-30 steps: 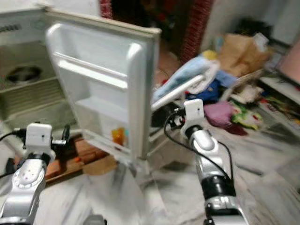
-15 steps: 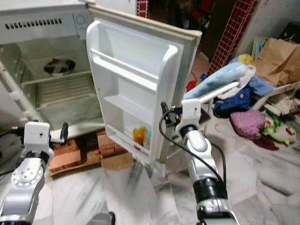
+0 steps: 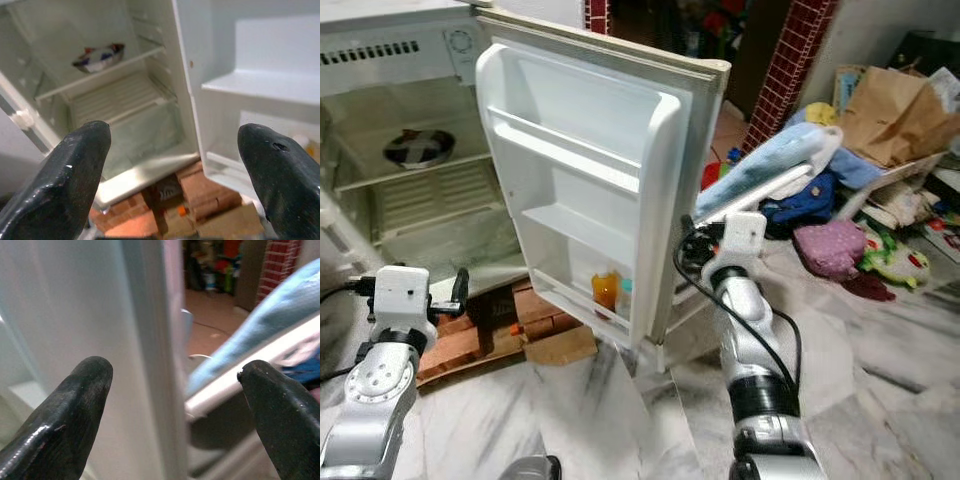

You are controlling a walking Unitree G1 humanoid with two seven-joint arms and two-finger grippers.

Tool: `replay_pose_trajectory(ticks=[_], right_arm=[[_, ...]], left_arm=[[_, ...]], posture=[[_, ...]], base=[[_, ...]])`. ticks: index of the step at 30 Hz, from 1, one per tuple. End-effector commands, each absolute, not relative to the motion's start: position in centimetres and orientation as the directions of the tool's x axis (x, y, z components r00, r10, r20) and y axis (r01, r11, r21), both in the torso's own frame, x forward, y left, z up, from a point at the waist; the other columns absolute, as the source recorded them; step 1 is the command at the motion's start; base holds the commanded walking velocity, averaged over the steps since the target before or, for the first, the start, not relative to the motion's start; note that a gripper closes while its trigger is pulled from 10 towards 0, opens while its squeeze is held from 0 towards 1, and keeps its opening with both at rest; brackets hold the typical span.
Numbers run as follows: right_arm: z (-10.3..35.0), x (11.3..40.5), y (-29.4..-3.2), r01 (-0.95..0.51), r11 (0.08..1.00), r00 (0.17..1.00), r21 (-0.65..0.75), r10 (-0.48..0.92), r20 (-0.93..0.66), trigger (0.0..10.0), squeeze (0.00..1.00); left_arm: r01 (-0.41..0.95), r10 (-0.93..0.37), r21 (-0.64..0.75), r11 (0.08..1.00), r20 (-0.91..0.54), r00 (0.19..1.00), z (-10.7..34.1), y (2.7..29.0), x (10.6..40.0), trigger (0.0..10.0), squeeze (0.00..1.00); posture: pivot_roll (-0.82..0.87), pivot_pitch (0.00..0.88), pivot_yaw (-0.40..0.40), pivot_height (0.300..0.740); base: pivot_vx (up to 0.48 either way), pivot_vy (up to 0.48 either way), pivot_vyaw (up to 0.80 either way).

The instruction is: Restocking fridge

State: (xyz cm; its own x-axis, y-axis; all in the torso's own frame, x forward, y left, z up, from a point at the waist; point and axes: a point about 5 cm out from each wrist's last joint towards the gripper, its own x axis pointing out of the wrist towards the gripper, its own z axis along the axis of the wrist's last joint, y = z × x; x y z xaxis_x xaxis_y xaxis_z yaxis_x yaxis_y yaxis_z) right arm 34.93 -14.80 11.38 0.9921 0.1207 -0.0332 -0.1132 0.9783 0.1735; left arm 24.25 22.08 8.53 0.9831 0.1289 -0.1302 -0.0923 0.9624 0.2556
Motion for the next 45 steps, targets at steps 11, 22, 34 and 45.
replay_pose_trajectory(ticks=[11, 22, 34, 45], right_arm=[[14.8, 38.2, -10.4, -0.270, 0.939, 0.962, 0.212, 0.273, 0.014, 10.0, 0.00], [18.7, 37.8, -4.4, -0.653, 0.645, 0.752, 0.397, 0.615, 0.238, 10.0, 0.00], [21.3, 32.0, -3.9, -0.916, 0.156, 0.318, 0.369, 0.843, 0.434, 10.0, 0.00], [14.0, 28.0, -12.6, -0.917, 0.291, 0.280, 0.271, 0.957, -0.082, 10.0, 0.00]], left_arm=[[-0.063, 0.106, 0.171, 0.983, -0.252, 0.962, 7.4, 21.4, 22.0, 10.0, 0.00], [-0.024, 0.073, 0.162, 0.987, -0.303, 0.950, 7.3, 21.2, 21.4, 10.0, 0.00], [-0.040, 0.053, 0.038, 0.998, -0.451, 0.891, 5.6, 21.2, 20.3, 10.0, 0.00], [0.019, -0.024, -0.015, 1.000, -0.516, 0.856, 5.0, 20.8, 19.6, 10.0, 0.00]], posture=[[0.20, 0.039, -0.093, 0.740], [0.21, 0.042, -0.098, 0.740], [0.19, 0.042, -0.091, 0.740], [0.18, 0.037, -0.094, 0.740]], base=[[0.000, 0.000, 0.00], [0.000, 0.000, 0.00], [0.000, 0.000, 0.00], [0.000, 0.000, 0.00]])
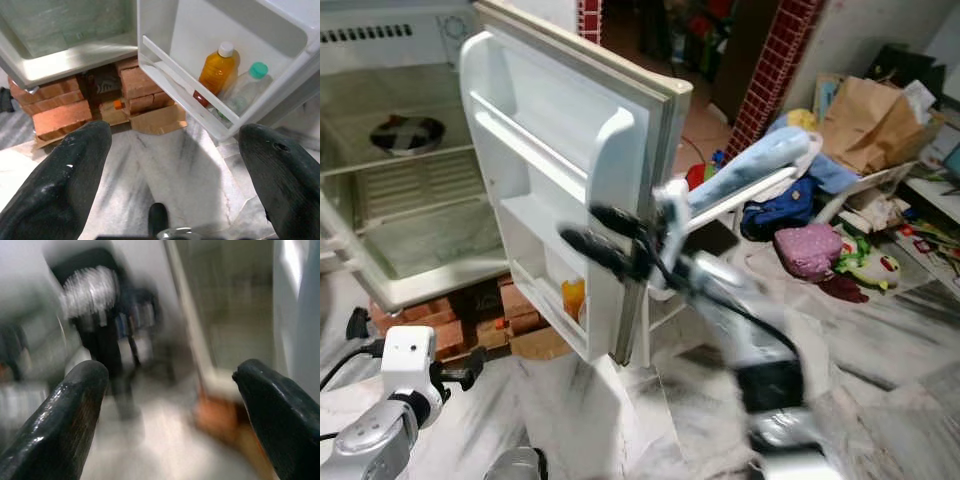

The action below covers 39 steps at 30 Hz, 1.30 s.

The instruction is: Restocking fridge

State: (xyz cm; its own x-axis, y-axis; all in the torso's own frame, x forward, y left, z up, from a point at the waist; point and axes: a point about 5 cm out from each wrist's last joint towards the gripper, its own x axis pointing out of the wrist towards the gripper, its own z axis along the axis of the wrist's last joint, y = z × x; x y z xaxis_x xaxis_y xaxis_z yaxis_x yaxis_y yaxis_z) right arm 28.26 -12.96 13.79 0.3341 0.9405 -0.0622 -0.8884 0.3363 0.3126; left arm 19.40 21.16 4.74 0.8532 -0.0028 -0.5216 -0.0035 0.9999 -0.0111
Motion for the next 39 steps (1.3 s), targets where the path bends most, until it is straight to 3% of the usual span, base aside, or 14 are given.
replay_pose_trajectory(ticks=[1, 3, 4, 6, 7, 10, 13, 15, 22, 27, 29, 31, 35, 39], right_arm=[[13.2, 28.1, -13.6, -0.910, 0.336, 0.305, 0.244, 0.940, -0.154, 10.0, 0.00], [11.5, 29.3, -16.4, -0.851, 0.505, 0.439, 0.144, 0.835, -0.332, 10.0, 0.00], [11.5, 29.3, -16.4, -0.851, 0.505, 0.439, 0.144, 0.835, -0.332, 10.0, 0.00], [11.4, 31.6, -18.8, -0.741, 0.671, 0.622, -0.031, 0.668, -0.410, 10.0, 0.00], [11.4, 31.6, -18.8, -0.741, 0.671, 0.622, -0.031, 0.668, -0.410, 10.0, 0.00], [12.8, 33.1, -18.6, -0.678, 0.726, 0.716, -0.111, 0.620, -0.320, 10.0, 0.00], [16.6, 35.1, -15.9, -0.653, 0.753, 0.757, -0.083, 0.653, -0.028, 10.0, 0.00], [20.3, 36.1, -12.8, -0.706, 0.707, 0.697, 0.046, 0.682, 0.223, 10.0, 0.00], [22.6, 35.4, -9.0, -0.863, 0.476, 0.504, 0.171, 0.781, 0.369, 10.0, 0.00], [24.6, 31.8, -7.4, -0.968, 0.083, 0.193, 0.236, 0.851, 0.489, 10.0, 0.00], [24.4, 31.4, -7.2, -0.970, 0.064, 0.170, 0.234, 0.869, 0.465, 10.0, 0.00], [22.9, 31.5, -6.9, -0.972, 0.152, 0.210, 0.177, 0.900, 0.381, 10.0, 0.00], [19.1, 33.8, -8.0, -0.863, 0.485, 0.505, 0.142, 0.839, 0.203, 10.0, 0.00], [17.2, 34.3, -10.3, -0.748, 0.635, 0.662, 0.194, 0.733, 0.154, 10.0, 0.00]], left_arm=[[0.027, -0.029, -0.012, 1.000, -0.518, 0.855, 5.0, 20.8, 19.6, 10.0, 0.00], [0.040, -0.039, -0.010, 0.999, -0.523, 0.851, 5.0, 20.7, 19.7, 10.0, 0.00], [0.040, -0.039, -0.010, 0.999, -0.523, 0.851, 5.0, 20.7, 19.7, 10.0, 0.00], [0.044, -0.042, -0.009, 0.999, -0.527, 0.849, 5.0, 20.7, 19.7, 10.0, 0.00], [0.044, -0.042, -0.009, 0.999, -0.527, 0.849, 5.0, 20.7, 19.7, 10.0, 0.00], [0.047, -0.045, -0.009, 0.999, -0.530, 0.847, 4.9, 20.7, 19.7, 10.0, 0.00], [0.049, -0.049, -0.014, 0.999, -0.533, 0.844, 4.9, 20.6, 19.8, 10.0, 0.00], [0.050, -0.051, -0.016, 0.999, -0.535, 0.843, 4.8, 20.5, 19.8, 10.0, 0.00], [0.047, -0.050, -0.018, 0.999, -0.534, 0.844, 4.7, 20.4, 19.7, 10.0, 0.00], [0.035, -0.045, -0.029, 0.999, -0.537, 0.842, 4.5, 20.4, 19.5, 10.0, 0.00], [0.034, -0.046, -0.032, 0.999, -0.538, 0.842, 4.4, 20.4, 19.5, 10.0, 0.00], [0.036, -0.048, -0.033, 0.999, -0.538, 0.841, 4.4, 20.3, 19.6, 10.0, 0.00], [0.042, -0.052, -0.029, 0.999, -0.539, 0.841, 4.4, 20.3, 19.7, 10.0, 0.00], [0.047, -0.032, 0.017, 0.999, -0.512, 0.859, 4.8, 20.4, 19.9, 10.0, 0.00]], posture=[[0.18, 0.037, -0.093, 0.740], [0.18, 0.034, -0.089, 0.740], [0.18, 0.034, -0.089, 0.740], [0.17, 0.032, -0.086, 0.740], [0.17, 0.032, -0.086, 0.740], [0.18, 0.030, -0.082, 0.740], [0.18, 0.030, -0.081, 0.740], [0.19, 0.029, -0.083, 0.740], [0.20, 0.028, -0.098, 0.740], [0.19, 0.033, -0.103, 0.740], [0.19, 0.034, -0.101, 0.740], [0.18, 0.033, -0.100, 0.740], [0.18, 0.032, -0.099, 0.740], [0.18, 0.028, -0.097, 0.740]], base=[[0.000, 0.000, 0.00], [0.000, 0.000, 0.00], [0.000, 0.000, 0.00], [0.000, 0.000, 0.00], [0.000, 0.000, 0.00], [0.000, 0.000, 0.00], [0.000, 0.000, 0.00], [0.000, 0.000, 0.00], [0.000, 0.000, 0.00], [0.000, 0.000, 0.00], [0.000, 0.000, 0.00], [0.000, 0.000, 0.00], [0.000, 0.000, 0.00], [0.000, 0.000, 0.00]])
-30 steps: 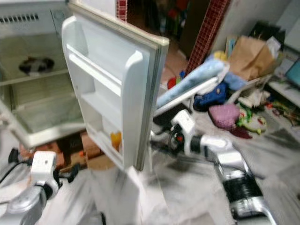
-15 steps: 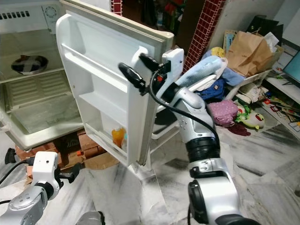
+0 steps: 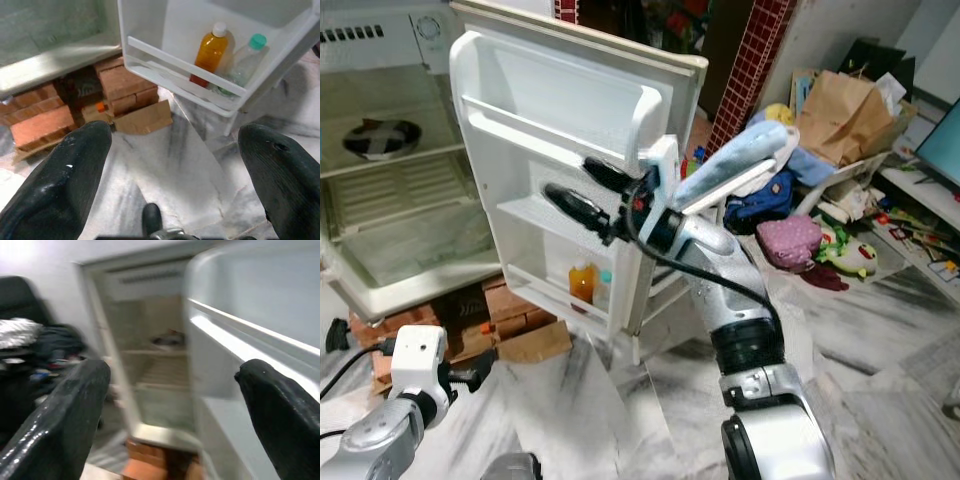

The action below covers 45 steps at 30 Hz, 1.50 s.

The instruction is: Restocking fridge

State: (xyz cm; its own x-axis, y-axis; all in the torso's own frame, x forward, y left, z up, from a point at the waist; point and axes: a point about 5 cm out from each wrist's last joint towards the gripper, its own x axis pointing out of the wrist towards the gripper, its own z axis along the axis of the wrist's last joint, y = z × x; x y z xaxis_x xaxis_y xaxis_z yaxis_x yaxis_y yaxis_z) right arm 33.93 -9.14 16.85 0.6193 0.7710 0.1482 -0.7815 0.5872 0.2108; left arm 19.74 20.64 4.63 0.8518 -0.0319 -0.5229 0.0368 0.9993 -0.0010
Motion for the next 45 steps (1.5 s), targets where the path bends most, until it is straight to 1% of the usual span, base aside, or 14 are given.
replay_pose_trajectory(ticks=[1, 3, 5, 9, 17, 25, 30, 32, 34, 37, 38, 39, 43, 45], right_arm=[[17.0, 34.2, -10.6, -0.729, 0.658, 0.683, 0.188, 0.717, 0.141, 10.0, 0.00], [16.3, 34.2, -11.5, -0.670, 0.720, 0.742, 0.180, 0.660, 0.117, 10.0, 0.00], [16.2, 34.0, -12.0, -0.636, 0.755, 0.772, 0.159, 0.623, 0.127, 10.0, 0.00], [16.1, 34.0, -11.7, -0.595, 0.794, 0.801, 0.126, 0.572, 0.176, 10.0, 0.00], [16.2, 33.9, -11.1, -0.580, 0.803, 0.811, 0.135, 0.555, 0.187, 10.0, 0.00], [15.7, 33.9, -10.7, -0.521, 0.845, 0.847, 0.118, 0.494, 0.198, 10.0, 0.00], [15.1, 33.8, -11.4, -0.449, 0.889, 0.886, 0.097, 0.428, 0.179, 10.0, 0.00], [14.2, 33.5, -12.6, -0.378, 0.922, 0.921, 0.082, 0.365, 0.136, 10.0, 0.00], [13.5, 33.4, -13.1, -0.347, 0.936, 0.935, 0.055, 0.341, 0.100, 10.0, 0.00], [12.7, 32.9, -13.6, -0.334, 0.942, 0.941, 0.028, 0.332, 0.059, 10.0, 0.00], [11.8, 32.3, -13.6, -0.342, 0.939, 0.939, -0.026, 0.343, 0.004, 10.0, 0.00], [11.7, 32.2, -13.6, -0.347, 0.937, 0.938, -0.033, 0.347, -0.008, 10.0, 0.00], [11.6, 31.4, -13.3, -0.372, 0.928, 0.928, 0.007, 0.372, 0.021, 10.0, 0.00], [11.8, 31.5, -13.5, -0.310, 0.950, 0.950, 0.042, 0.308, 0.044, 10.0, 0.00]], left_arm=[[0.050, -0.029, 0.028, 0.998, -0.505, 0.862, 4.9, 20.5, 19.9, 10.0, 0.00], [0.053, -0.020, 0.055, 0.997, -0.477, 0.879, 5.3, 20.8, 20.3, 10.0, 0.00], [0.051, -0.018, 0.063, 0.997, -0.441, 0.898, 5.9, 20.9, 20.8, 10.0, 0.00], [0.054, -0.017, 0.079, 0.995, -0.404, 0.914, 6.5, 20.9, 21.9, 10.0, 0.00], [0.060, -0.021, 0.086, 0.995, -0.400, 0.916, 6.4, 20.7, 22.3, 10.0, 0.00], [0.069, -0.021, 0.108, 0.992, -0.394, 0.919, 6.0, 20.4, 22.6, 10.0, 0.00], [0.068, -0.014, 0.142, 0.988, -0.352, 0.936, 6.6, 20.5, 23.6, 10.0, 0.00], [0.046, -0.001, 0.150, 0.988, -0.289, 0.957, 7.5, 20.8, 24.5, 10.0, 0.00], [0.039, 0.002, 0.153, 0.988, -0.255, 0.967, 7.9, 21.2, 24.9, 10.0, 0.00], [0.021, 0.015, 0.143, 0.990, -0.244, 0.970, 8.1, 21.9, 25.0, 10.0, 0.00], [0.016, 0.015, 0.129, 0.992, -0.238, 0.971, 8.0, 22.2, 24.8, 10.0, 0.00], [0.017, 0.013, 0.124, 0.992, -0.234, 0.972, 8.0, 22.2, 24.8, 10.0, 0.00], [0.032, -0.008, 0.109, 0.994, -0.212, 0.977, 7.9, 21.6, 24.7, 10.0, 0.00], [0.026, -0.003, 0.108, 0.994, -0.207, 0.978, 7.9, 21.3, 24.6, 10.0, 0.00]], posture=[[0.18, 0.027, -0.094, 0.740], [0.18, 0.020, -0.089, 0.740], [0.17, 0.017, -0.088, 0.740], [0.16, 0.008, -0.081, 0.740], [0.16, 0.000, -0.077, 0.740], [0.17, 0.000, -0.069, 0.740], [0.17, 0.000, -0.058, 0.740], [0.15, 0.000, -0.036, 0.740], [0.14, 0.000, -0.019, 0.740], [0.13, 0.000, -0.002, 0.740], [0.12, 0.000, -0.001, 0.740], [0.12, 0.000, -0.007, 0.740], [0.12, 0.000, -0.023, 0.740], [0.13, 0.000, -0.042, 0.740]], base=[[0.000, 0.000, 0.00], [0.000, 0.000, 0.00], [0.000, -0.148, 0.00], [0.000, -0.425, 0.58], [0.000, -0.479, 0.76], [0.000, -0.452, 0.74], [0.000, 0.000, 0.62], [0.000, 0.000, 0.00], [0.000, 0.000, 0.00], [0.000, 0.000, 0.00], [0.000, 0.000, 0.00], [0.000, 0.000, 0.00], [0.242, 0.000, 0.00], [0.388, 0.000, 0.21]])
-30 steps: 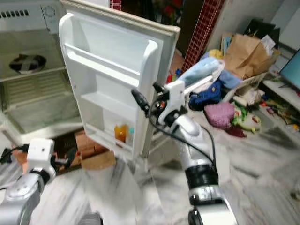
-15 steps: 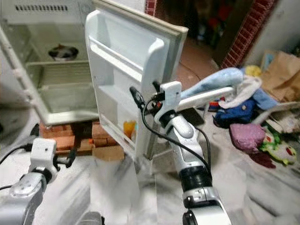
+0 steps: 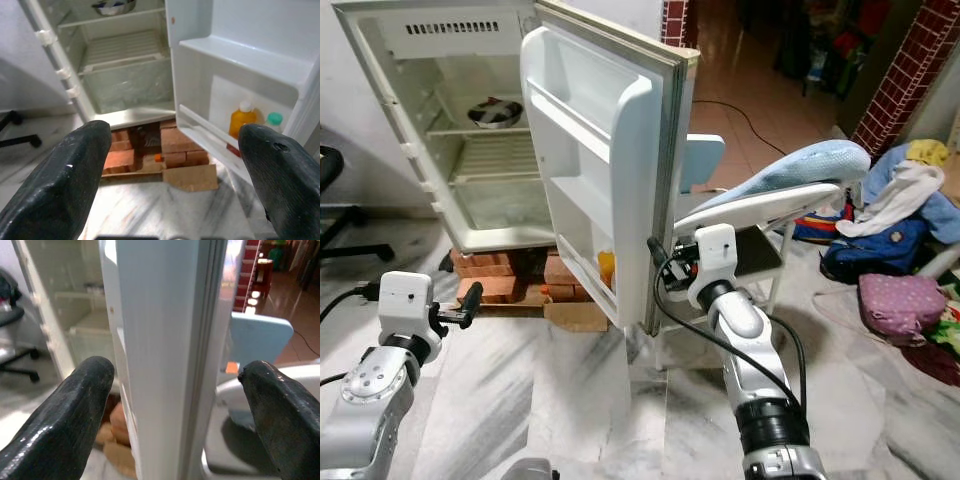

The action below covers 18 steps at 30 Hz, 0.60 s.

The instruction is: Restocking fridge

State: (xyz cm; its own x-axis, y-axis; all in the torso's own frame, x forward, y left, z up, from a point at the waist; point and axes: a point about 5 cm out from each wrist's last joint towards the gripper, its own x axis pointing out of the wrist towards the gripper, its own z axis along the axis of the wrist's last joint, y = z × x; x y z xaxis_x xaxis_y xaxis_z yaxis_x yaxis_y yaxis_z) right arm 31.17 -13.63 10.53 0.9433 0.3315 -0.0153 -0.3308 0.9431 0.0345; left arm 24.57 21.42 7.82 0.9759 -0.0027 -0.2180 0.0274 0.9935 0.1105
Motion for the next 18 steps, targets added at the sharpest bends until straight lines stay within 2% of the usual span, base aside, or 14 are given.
replay_pose_trajectory(ticks=[1, 5, 11, 18], right_arm=[[11.8, 31.5, -13.5, -0.310, 0.950, 0.950, 0.042, 0.308, 0.044, 10.0, 0.00], [12.2, 31.7, -14.4, -0.135, 0.988, 0.989, 0.069, 0.130, 0.068, 10.0, 0.00], [12.6, 31.5, -14.5, -0.154, 0.988, 0.984, 0.013, 0.152, 0.088, 10.0, 0.00], [12.7, 31.6, -14.9, -0.120, 0.992, 0.990, 0.030, 0.117, 0.082, 10.0, 0.00]], left_arm=[[0.026, -0.003, 0.108, 0.994, -0.207, 0.978, 7.9, 21.3, 24.6, 10.0, 0.00], [0.005, 0.018, 0.107, 0.994, -0.213, 0.977, 7.4, 21.2, 23.8, 10.0, 0.00], [0.007, 0.023, 0.110, 0.994, -0.265, 0.964, 6.4, 21.4, 22.8, 10.0, 0.00], [0.006, 0.017, 0.071, 0.997, -0.311, 0.950, 5.6, 20.7, 22.0, 10.0, 0.00]], posture=[[0.13, 0.000, -0.042, 0.740], [0.14, 0.000, -0.050, 0.740], [0.13, 0.000, -0.052, 0.740], [0.13, 0.000, -0.061, 0.740]], base=[[0.394, 0.000, 0.42], [0.395, 0.000, 0.10], [0.352, 0.000, 0.00], [0.000, 0.000, 0.00]])
